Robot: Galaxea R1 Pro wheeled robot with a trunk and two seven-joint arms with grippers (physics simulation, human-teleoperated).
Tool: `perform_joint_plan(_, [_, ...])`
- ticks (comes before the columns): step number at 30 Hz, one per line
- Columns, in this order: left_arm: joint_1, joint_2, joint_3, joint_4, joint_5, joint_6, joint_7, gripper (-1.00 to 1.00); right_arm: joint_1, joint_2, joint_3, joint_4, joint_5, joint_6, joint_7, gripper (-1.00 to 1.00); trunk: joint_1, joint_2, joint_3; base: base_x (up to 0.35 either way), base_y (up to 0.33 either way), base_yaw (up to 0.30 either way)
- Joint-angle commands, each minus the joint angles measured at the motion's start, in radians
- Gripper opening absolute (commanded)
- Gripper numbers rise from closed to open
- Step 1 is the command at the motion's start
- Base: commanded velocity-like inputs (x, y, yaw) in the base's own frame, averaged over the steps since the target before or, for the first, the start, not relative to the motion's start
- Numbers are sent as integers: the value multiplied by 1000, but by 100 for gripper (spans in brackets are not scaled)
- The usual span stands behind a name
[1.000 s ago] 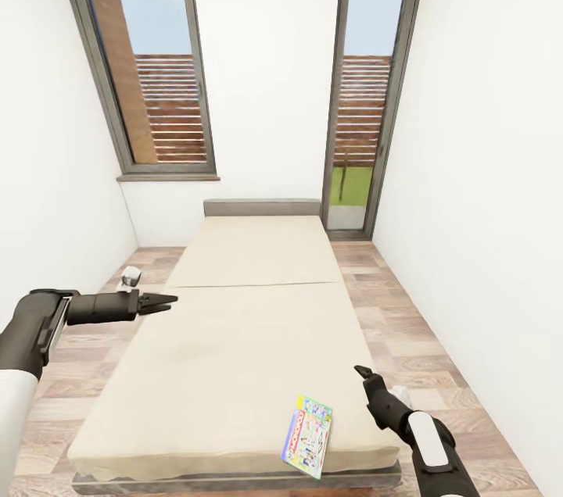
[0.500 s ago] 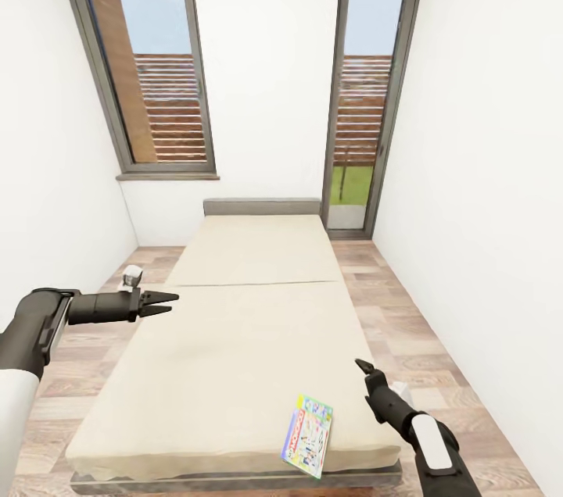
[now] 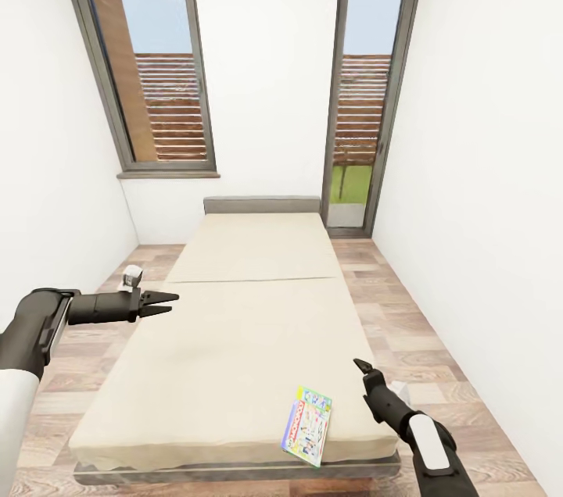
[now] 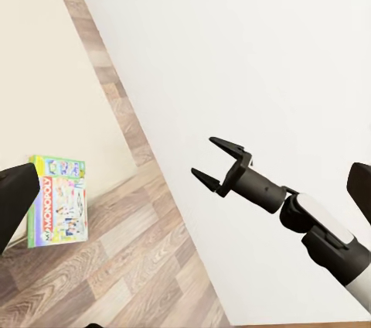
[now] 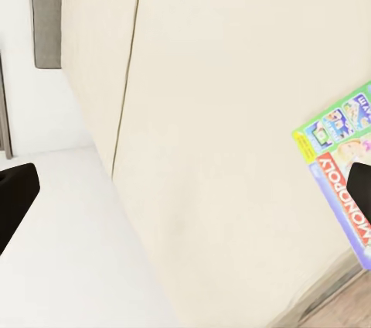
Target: Put all the toys in the child's room - the three board games (two on the bed and one on the table), the two jigsaw puzzles on the table, and the tennis ball on the table - inside the toy box on the table in the child's room.
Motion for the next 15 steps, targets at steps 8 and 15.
perform_joint_plan(8, [-1, 0, 2, 0, -10, 10, -9, 100, -14, -12, -10, 126, -3, -26, 4, 100, 31, -58, -27, 0, 0, 0])
perform_joint_plan(15, [-1, 0, 2, 0, -10, 10, -9, 100, -74, -81, -10, 308, 2, -85, 4, 100, 58, -107, -49, 0, 0, 0])
